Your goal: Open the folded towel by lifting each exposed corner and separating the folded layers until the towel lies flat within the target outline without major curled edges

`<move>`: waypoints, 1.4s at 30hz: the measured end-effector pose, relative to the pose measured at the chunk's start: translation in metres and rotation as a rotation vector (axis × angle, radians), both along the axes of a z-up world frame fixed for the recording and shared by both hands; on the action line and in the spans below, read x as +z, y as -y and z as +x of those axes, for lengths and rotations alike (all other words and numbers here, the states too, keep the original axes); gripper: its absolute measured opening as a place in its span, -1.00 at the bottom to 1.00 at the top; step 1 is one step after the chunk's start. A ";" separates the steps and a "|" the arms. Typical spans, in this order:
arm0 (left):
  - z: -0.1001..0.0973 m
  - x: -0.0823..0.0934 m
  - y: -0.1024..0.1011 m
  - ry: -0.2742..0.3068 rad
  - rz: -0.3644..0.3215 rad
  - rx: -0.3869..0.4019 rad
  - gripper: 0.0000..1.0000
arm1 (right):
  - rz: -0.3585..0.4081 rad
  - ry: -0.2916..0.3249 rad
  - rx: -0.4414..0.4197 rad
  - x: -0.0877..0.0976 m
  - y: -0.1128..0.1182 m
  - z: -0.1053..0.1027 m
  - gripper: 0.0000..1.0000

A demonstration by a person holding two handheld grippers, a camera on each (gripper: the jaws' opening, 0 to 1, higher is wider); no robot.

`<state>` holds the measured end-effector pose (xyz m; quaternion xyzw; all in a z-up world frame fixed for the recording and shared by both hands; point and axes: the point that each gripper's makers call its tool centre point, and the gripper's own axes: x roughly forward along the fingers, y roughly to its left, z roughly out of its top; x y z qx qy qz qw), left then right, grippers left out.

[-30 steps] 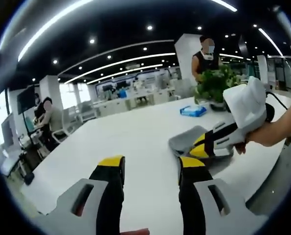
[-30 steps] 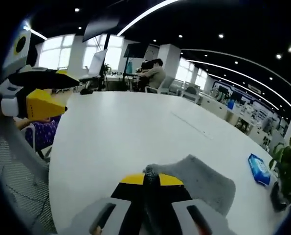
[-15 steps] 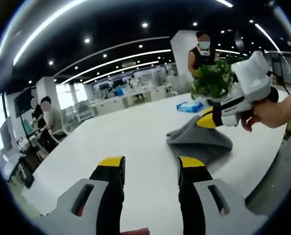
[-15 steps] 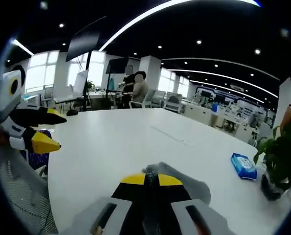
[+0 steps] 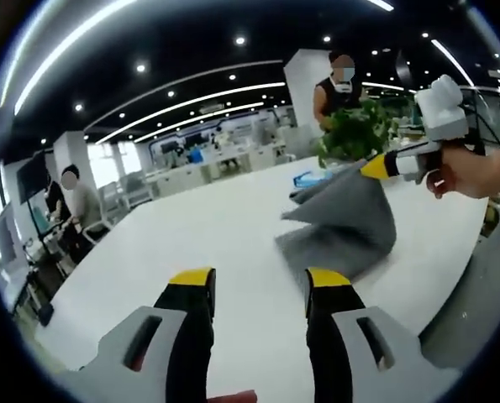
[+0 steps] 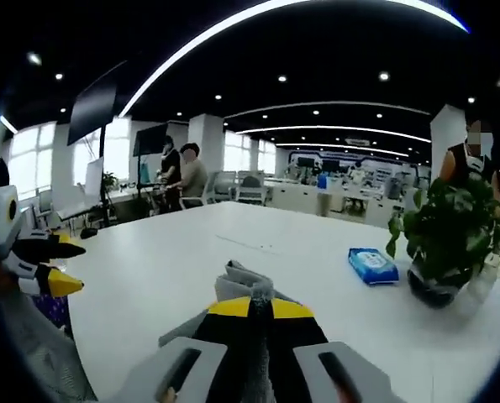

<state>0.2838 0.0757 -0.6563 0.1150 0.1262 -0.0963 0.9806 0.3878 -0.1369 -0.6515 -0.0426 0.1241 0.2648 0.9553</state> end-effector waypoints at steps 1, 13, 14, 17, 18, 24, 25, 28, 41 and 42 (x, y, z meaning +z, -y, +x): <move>0.000 0.000 0.000 0.000 0.002 -0.001 -0.17 | 0.001 0.002 -0.010 0.000 0.004 0.000 -0.96; 0.000 -0.003 -0.002 0.005 0.029 -0.013 -0.18 | 0.047 -0.018 -0.143 -0.008 0.053 -0.003 -0.96; 0.000 -0.003 -0.001 0.010 0.031 -0.014 -0.18 | 0.050 -0.021 -0.149 -0.009 0.055 -0.004 -0.96; 0.000 -0.003 -0.004 0.011 0.032 -0.008 -0.18 | 0.051 -0.024 -0.168 -0.011 0.060 -0.006 -0.96; 0.000 -0.002 -0.005 0.012 0.030 -0.004 -0.18 | 0.055 -0.025 -0.180 -0.013 0.065 -0.007 -0.96; 0.000 0.000 -0.010 0.019 0.022 0.017 -0.19 | 0.072 -0.050 -0.217 -0.022 0.080 -0.010 -0.96; 0.000 -0.001 -0.009 0.018 0.024 0.017 -0.19 | 0.071 -0.052 -0.220 -0.024 0.081 -0.010 -0.96; -0.001 -0.002 -0.007 0.011 0.041 0.006 -0.19 | 0.067 -0.061 -0.233 -0.029 0.087 -0.012 -0.96; 0.000 -0.008 -0.005 -0.012 0.062 -0.003 -0.21 | 0.032 -0.205 -0.413 -0.064 0.129 -0.018 -0.92; -0.001 -0.008 -0.005 -0.014 0.064 -0.007 -0.22 | 0.039 -0.211 -0.422 -0.064 0.131 -0.018 -0.92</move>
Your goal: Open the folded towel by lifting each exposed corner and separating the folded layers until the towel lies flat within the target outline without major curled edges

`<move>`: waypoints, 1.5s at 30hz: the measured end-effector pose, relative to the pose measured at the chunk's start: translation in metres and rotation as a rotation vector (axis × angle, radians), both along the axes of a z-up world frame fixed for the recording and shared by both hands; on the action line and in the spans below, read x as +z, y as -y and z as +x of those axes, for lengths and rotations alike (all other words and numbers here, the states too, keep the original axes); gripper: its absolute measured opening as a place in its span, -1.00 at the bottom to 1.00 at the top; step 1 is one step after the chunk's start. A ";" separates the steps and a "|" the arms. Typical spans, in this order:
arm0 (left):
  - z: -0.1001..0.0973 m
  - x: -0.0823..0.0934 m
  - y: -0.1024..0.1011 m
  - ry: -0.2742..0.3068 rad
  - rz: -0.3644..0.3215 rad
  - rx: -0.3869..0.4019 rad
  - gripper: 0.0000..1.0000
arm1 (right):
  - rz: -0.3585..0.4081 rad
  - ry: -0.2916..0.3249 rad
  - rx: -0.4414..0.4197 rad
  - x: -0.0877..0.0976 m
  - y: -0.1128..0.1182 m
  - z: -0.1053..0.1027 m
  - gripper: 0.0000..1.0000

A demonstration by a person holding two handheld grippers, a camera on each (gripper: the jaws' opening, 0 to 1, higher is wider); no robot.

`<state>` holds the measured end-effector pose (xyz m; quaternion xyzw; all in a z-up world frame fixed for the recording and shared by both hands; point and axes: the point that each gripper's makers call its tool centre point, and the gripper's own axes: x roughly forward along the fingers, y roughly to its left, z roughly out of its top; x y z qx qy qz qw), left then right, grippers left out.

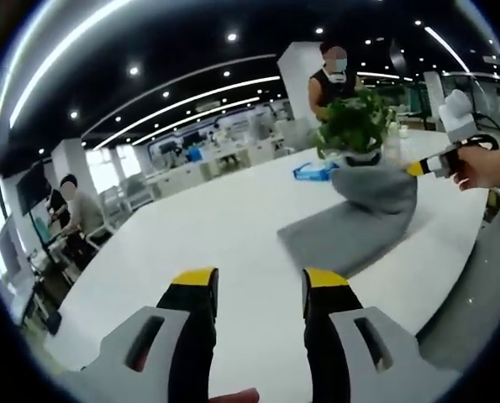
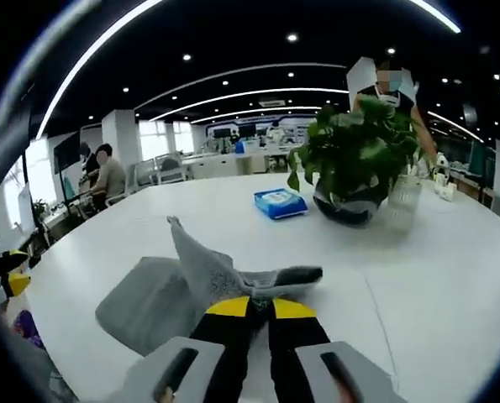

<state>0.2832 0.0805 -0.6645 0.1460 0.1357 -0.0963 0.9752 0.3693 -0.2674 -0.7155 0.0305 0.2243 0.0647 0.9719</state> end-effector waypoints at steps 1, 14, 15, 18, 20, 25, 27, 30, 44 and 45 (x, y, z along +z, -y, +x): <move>0.000 0.000 0.001 -0.002 0.002 -0.002 -0.22 | 0.004 -0.002 -0.007 0.000 0.001 0.000 -0.92; -0.001 -0.007 0.006 -0.033 0.025 -0.023 -0.23 | -0.003 -0.115 -0.092 -0.027 0.022 -0.006 -0.90; -0.001 -0.007 0.006 -0.036 0.028 -0.025 -0.23 | 0.003 -0.122 -0.100 -0.028 0.023 -0.007 -0.90; -0.001 -0.009 0.006 -0.043 0.035 -0.027 -0.23 | 0.025 -0.144 -0.118 -0.033 0.028 -0.009 -0.90; -0.001 -0.010 0.007 -0.052 0.037 -0.030 -0.24 | 0.024 -0.149 -0.120 -0.034 0.028 -0.010 -0.90; -0.002 -0.019 0.014 -0.088 0.068 -0.062 -0.24 | 0.048 -0.154 -0.118 -0.035 0.028 -0.010 -0.90; -0.002 -0.020 0.016 -0.094 0.071 -0.073 -0.26 | 0.051 -0.155 -0.119 -0.035 0.028 -0.010 -0.89; -0.002 -0.020 0.016 -0.097 0.075 -0.073 -0.26 | 0.037 -0.154 -0.116 -0.035 0.028 -0.009 -0.86; -0.002 -0.015 0.010 -0.076 0.069 -0.047 -0.29 | -0.019 -0.162 -0.136 -0.037 0.035 -0.010 -0.63; -0.002 -0.015 0.010 -0.075 0.069 -0.045 -0.29 | -0.021 -0.162 -0.135 -0.037 0.035 -0.010 -0.63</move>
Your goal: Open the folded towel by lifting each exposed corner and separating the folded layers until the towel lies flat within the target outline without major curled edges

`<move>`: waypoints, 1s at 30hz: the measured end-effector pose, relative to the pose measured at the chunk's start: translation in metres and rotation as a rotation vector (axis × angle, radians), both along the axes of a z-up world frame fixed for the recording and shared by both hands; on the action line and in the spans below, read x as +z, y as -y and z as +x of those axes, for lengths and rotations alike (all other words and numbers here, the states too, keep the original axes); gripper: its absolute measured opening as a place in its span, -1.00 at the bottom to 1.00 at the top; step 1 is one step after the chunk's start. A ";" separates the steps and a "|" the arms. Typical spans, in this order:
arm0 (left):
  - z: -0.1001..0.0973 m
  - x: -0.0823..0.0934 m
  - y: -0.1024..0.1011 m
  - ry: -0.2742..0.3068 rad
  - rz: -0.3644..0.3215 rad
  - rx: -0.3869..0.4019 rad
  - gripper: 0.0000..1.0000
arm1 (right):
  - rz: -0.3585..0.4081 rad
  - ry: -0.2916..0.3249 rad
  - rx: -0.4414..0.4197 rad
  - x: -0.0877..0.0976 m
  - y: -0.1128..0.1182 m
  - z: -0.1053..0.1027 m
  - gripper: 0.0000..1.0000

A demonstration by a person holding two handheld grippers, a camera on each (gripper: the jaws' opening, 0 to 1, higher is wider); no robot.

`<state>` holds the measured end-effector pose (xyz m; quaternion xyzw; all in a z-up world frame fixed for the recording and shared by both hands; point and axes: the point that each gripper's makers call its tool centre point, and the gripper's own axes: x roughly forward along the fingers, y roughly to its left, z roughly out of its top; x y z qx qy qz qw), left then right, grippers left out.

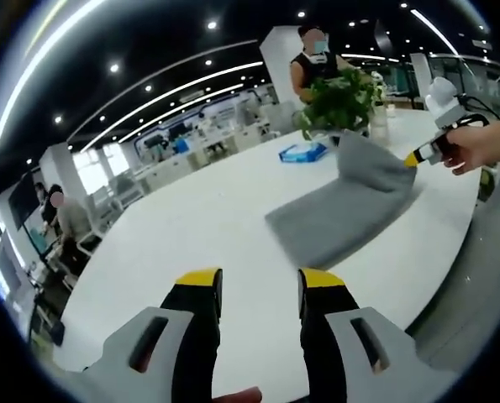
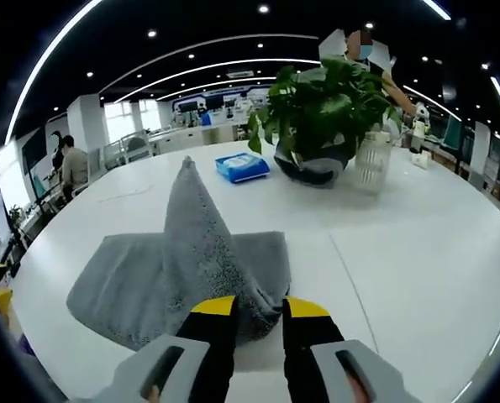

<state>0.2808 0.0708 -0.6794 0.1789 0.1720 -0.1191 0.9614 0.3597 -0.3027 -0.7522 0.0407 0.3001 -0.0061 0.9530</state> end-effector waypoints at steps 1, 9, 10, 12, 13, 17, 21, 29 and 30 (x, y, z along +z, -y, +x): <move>0.000 0.000 0.000 0.002 0.000 0.001 -0.29 | -0.001 0.003 0.003 0.001 0.000 0.001 -0.63; 0.001 0.003 -0.001 0.009 -0.022 0.002 -0.29 | 0.001 0.010 0.018 0.002 -0.004 0.001 -0.63; 0.001 0.003 -0.001 0.008 -0.033 0.002 -0.29 | 0.004 0.008 0.017 0.002 -0.004 0.001 -0.63; 0.002 0.002 0.000 -0.004 -0.050 0.002 -0.29 | 0.015 0.008 0.017 0.001 -0.004 0.002 -0.64; 0.003 0.001 0.002 -0.007 -0.051 -0.003 -0.29 | 0.017 0.007 0.018 0.001 -0.004 0.002 -0.65; 0.005 0.001 0.011 -0.027 -0.055 -0.040 -0.35 | 0.034 -0.020 0.023 -0.009 -0.006 0.001 -0.69; 0.012 0.004 0.021 -0.039 -0.072 -0.064 -0.39 | 0.052 -0.069 0.047 -0.021 -0.011 -0.003 -0.72; 0.043 0.002 0.050 -0.050 -0.070 -0.141 -0.40 | 0.050 -0.121 0.085 -0.040 -0.015 -0.007 -0.79; 0.047 0.000 0.054 -0.056 -0.073 -0.152 -0.40 | 0.033 -0.126 0.090 -0.041 -0.013 -0.008 -0.80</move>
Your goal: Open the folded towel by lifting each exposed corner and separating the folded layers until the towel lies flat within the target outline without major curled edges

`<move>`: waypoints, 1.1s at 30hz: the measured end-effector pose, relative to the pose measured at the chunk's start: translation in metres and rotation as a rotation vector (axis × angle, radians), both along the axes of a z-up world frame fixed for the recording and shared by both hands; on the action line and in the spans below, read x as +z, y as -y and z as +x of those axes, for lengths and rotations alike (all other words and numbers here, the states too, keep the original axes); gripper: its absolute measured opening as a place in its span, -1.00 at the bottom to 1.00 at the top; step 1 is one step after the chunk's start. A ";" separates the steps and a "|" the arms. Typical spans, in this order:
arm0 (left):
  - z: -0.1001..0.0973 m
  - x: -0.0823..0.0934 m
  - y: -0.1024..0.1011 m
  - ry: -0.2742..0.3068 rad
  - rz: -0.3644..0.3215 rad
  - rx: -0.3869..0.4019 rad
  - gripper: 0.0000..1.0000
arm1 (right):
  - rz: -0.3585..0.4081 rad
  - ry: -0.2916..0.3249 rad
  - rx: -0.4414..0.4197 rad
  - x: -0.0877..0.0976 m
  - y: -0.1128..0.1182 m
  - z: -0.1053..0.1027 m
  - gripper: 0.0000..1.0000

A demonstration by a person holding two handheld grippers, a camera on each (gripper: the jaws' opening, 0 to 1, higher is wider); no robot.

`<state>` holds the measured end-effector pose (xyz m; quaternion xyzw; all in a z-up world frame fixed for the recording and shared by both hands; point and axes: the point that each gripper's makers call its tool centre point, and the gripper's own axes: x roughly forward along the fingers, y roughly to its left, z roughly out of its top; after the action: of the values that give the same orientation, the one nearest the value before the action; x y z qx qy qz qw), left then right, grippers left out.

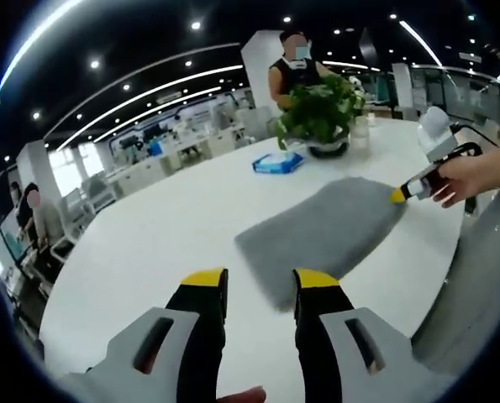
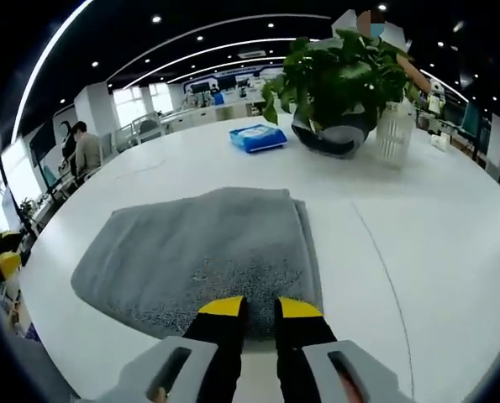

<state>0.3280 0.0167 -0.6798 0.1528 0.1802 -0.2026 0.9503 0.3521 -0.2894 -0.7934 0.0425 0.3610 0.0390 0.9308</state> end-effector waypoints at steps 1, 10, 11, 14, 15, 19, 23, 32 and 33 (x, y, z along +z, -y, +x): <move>0.002 -0.002 0.003 -0.003 0.003 -0.009 -0.40 | -0.001 0.001 0.001 0.000 0.000 0.000 -0.82; 0.022 -0.026 0.028 -0.051 0.033 -0.094 -0.40 | -0.002 -0.019 -0.004 -0.005 -0.001 -0.002 -0.84; 0.025 -0.032 0.031 -0.058 0.040 -0.101 -0.40 | -0.003 -0.021 -0.006 -0.006 -0.001 -0.003 -0.85; 0.032 -0.045 0.038 -0.088 0.044 -0.109 -0.40 | 0.018 -0.018 -0.022 -0.007 0.000 -0.003 -0.86; 0.034 -0.048 0.039 -0.093 0.047 -0.110 -0.40 | 0.020 -0.019 -0.023 -0.007 0.000 -0.003 -0.86; 0.038 -0.063 0.049 -0.120 0.068 -0.141 -0.41 | -0.006 -0.016 -0.008 -0.008 -0.001 -0.004 -0.86; 0.038 -0.079 0.055 -0.150 0.100 -0.165 -0.41 | -0.039 -0.013 0.016 -0.009 -0.002 -0.003 -0.87; 0.037 -0.106 0.056 -0.211 0.139 -0.158 -0.45 | -0.135 -0.012 0.094 -0.009 -0.005 -0.002 -0.89; 0.038 -0.107 0.056 -0.211 0.145 -0.158 -0.45 | -0.168 -0.011 0.128 -0.010 -0.005 -0.001 -0.90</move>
<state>0.3655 -0.0390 -0.7870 0.2126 0.2804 -0.2782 0.8937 0.3510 -0.2843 -0.8032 -0.0589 0.3700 0.0677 0.9247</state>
